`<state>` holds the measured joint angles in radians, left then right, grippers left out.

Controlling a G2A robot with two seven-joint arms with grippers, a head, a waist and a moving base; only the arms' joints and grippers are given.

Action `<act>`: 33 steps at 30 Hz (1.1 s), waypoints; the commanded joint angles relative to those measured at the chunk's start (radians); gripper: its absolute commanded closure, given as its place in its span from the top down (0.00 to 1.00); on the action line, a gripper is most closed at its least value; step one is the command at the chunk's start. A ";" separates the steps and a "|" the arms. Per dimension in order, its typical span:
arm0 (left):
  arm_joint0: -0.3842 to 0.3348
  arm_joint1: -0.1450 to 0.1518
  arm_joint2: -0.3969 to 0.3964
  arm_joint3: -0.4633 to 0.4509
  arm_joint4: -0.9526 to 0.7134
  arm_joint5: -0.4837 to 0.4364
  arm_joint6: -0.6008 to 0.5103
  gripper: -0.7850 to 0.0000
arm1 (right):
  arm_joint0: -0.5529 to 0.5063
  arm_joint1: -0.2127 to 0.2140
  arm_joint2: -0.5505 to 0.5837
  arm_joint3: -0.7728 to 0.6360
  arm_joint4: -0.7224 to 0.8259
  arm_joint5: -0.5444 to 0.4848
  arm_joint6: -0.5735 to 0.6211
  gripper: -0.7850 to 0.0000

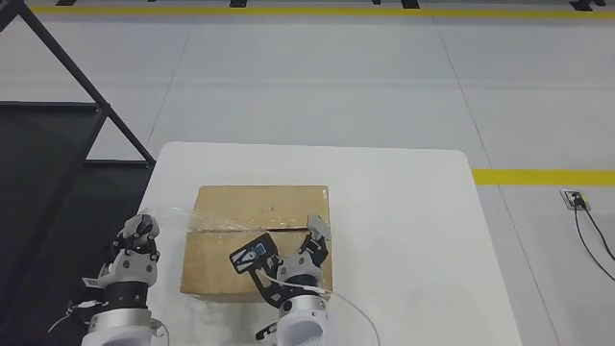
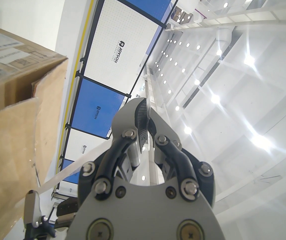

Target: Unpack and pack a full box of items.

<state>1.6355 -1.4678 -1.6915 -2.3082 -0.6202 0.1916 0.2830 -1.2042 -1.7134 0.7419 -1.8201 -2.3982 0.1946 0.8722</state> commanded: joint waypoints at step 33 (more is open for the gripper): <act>0.052 0.005 0.013 0.040 0.056 -0.004 -0.035 0.00 | -0.062 -0.035 0.099 -0.074 0.304 -0.102 -0.186 1.00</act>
<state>1.6877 -1.4627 -1.6820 -2.2722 -0.5652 0.1862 0.2455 -1.2657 -1.7472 0.8374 -1.8936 -2.1418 0.1134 0.6888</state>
